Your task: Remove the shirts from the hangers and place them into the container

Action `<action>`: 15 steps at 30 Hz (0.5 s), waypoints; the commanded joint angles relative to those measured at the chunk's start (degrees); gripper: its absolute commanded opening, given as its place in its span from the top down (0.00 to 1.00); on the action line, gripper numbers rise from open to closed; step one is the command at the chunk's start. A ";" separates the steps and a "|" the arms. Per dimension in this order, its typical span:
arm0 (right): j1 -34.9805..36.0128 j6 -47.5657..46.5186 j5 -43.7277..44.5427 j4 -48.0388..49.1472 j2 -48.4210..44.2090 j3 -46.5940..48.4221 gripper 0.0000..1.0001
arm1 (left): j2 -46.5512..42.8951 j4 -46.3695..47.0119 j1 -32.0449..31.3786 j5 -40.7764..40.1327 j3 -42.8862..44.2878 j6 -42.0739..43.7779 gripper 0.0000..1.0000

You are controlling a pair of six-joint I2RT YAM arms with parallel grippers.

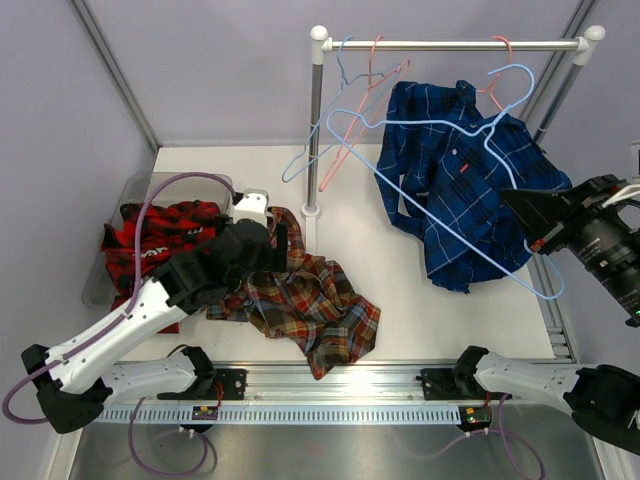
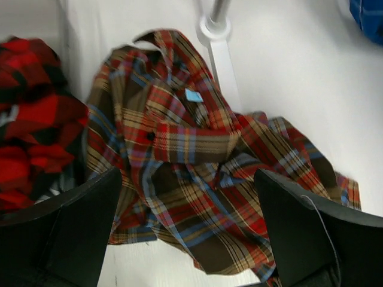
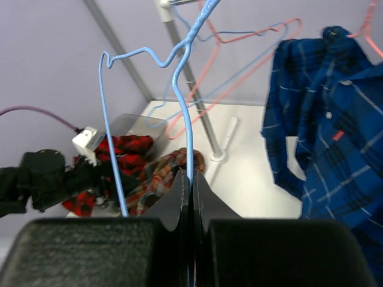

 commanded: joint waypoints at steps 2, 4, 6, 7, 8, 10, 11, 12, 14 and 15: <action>-0.06 -2.67 13.69 -2.58 3.12 -1.22 1.00 | -1.49 8.86 0.92 13.25 -2.25 -3.02 0.01; -0.06 -3.55 18.70 -3.45 3.21 -1.58 1.00 | -0.88 10.19 1.36 14.68 -3.23 -3.72 0.01; -0.06 -3.81 23.51 -5.55 4.70 -0.70 1.00 | 0.44 9.75 2.85 16.34 -3.84 -4.25 0.01; -0.06 -3.99 25.03 -6.00 5.05 -0.61 1.00 | 2.10 9.75 3.64 17.13 -4.11 -5.13 0.01; -0.06 -4.17 26.09 -6.27 5.49 -0.70 1.00 | 2.81 9.92 5.30 18.97 -4.46 -5.66 0.01; -0.06 -5.39 29.25 -5.40 6.37 -2.27 1.00 | 3.96 12.20 7.33 21.79 -6.65 -7.15 0.01; -0.06 -6.44 30.30 -4.87 6.81 -3.59 1.00 | 4.48 13.51 9.52 25.80 -7.62 -7.68 0.01; -0.06 -7.23 32.93 -3.12 7.07 -4.38 1.00 | 4.49 17.35 10.49 28.11 -10.50 -8.82 0.01; -0.06 -11.08 35.23 -0.39 8.21 -6.23 1.00 | 3.96 21.16 13.21 33.54 -13.33 -9.96 0.01; -0.06 -12.24 37.41 1.62 9.00 -6.24 1.00 | 4.05 23.78 13.66 34.19 -15.08 -10.41 0.01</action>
